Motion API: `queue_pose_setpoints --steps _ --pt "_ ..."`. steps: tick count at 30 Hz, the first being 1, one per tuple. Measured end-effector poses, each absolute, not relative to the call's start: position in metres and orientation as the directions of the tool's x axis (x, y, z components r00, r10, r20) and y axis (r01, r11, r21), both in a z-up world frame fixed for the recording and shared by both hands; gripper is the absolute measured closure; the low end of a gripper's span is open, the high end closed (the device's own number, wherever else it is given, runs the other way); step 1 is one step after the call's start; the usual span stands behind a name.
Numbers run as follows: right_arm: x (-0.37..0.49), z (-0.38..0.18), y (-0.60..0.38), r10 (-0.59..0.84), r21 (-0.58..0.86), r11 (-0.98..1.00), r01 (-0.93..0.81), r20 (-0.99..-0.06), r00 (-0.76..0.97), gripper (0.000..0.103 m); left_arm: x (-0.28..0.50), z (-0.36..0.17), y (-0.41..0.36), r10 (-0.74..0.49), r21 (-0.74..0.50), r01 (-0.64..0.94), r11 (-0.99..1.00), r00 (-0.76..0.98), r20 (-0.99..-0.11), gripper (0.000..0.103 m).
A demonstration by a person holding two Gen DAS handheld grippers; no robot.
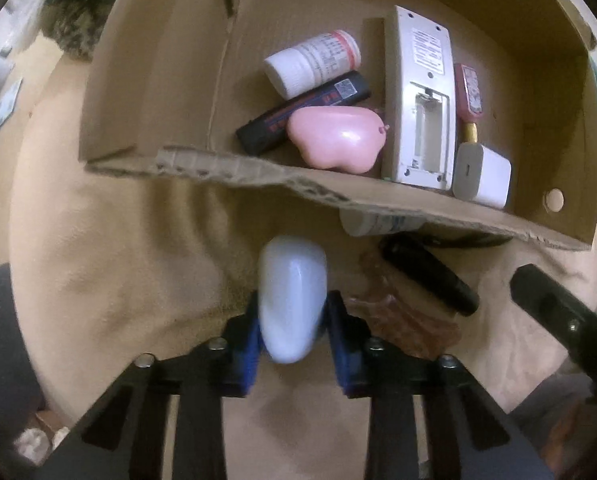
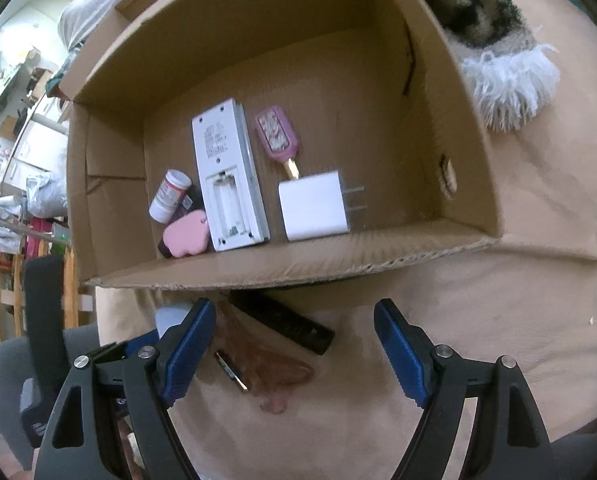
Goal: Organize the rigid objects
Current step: 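Move the left tool to the table and grasp the white capsule case, then grasp the pink translucent comb with the right tool while the left tool holds the case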
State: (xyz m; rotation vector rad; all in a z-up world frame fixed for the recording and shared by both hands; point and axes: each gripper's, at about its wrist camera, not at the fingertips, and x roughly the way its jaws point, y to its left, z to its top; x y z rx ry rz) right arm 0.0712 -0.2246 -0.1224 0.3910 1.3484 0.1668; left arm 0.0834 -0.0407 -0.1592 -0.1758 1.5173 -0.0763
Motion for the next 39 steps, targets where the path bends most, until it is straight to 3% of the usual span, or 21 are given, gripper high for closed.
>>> queue_pose_setpoints --steps 6,11,14,15,18,23,29,34,39 --pt "0.061 -0.145 -0.231 0.428 0.451 0.866 0.216 -0.892 0.148 0.017 0.085 -0.141 -0.021 -0.139 -0.148 -0.099 0.984 0.088 -0.986 0.084" --pt "0.039 -0.178 -0.229 0.553 0.513 0.700 0.497 -0.830 0.077 0.017 0.078 -0.125 0.003 -0.103 -0.128 -0.186 0.974 0.138 -0.985 0.084" --pt "0.036 -0.182 -0.218 0.487 0.440 0.699 0.564 -0.870 0.075 0.015 0.079 -0.118 0.017 -0.105 -0.137 -0.221 0.965 0.153 -0.983 0.084" --pt "0.037 -0.180 -0.213 0.456 0.421 0.707 0.569 -0.885 0.088 0.008 0.080 -0.117 0.020 -0.108 -0.142 -0.227 0.964 0.155 -0.982 0.084" --pt "0.045 -0.179 -0.196 0.342 0.325 0.737 0.593 -0.936 0.087 0.000 0.076 -0.116 0.033 -0.109 -0.147 -0.258 0.955 0.157 -0.982 0.084" --pt "0.060 -0.185 -0.158 0.112 0.115 0.841 0.529 -0.993 0.037 0.000 0.067 -0.117 0.053 -0.100 -0.142 -0.299 0.944 0.151 -0.984 0.084" --pt "0.065 -0.188 -0.138 -0.062 -0.009 0.878 0.479 -0.994 0.094 0.000 0.059 -0.112 0.052 -0.103 -0.143 -0.300 0.943 0.148 -0.984 0.084" --pt "0.058 -0.183 -0.132 -0.048 0.019 0.934 0.357 -0.983 0.177 0.000 0.068 -0.113 0.042 -0.100 -0.141 -0.294 0.945 0.150 -0.984 0.084" --pt "0.043 -0.166 -0.145 0.072 0.138 0.954 0.264 -0.966 0.247 0.000 0.071 -0.119 0.046 -0.097 -0.136 -0.286 0.948 0.146 -0.984 0.084"
